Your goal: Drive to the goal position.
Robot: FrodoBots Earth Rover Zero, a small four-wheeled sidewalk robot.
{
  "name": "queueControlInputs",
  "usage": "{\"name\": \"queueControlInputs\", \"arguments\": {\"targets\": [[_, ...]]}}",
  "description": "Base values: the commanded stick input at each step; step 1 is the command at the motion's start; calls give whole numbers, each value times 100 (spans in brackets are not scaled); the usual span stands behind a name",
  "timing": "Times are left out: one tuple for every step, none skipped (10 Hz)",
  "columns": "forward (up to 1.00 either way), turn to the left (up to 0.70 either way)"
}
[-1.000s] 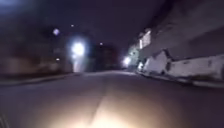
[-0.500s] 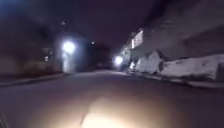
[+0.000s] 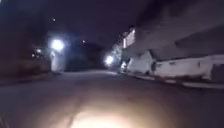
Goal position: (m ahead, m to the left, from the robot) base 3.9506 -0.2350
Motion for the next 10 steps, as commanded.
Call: {"name": "queueControlInputs", "arguments": {"targets": [[70,-11],[70,-4],[70,0],[70,0],[70,0],[70,0],[70,0],[70,0],[70,0],[70,0]]}}
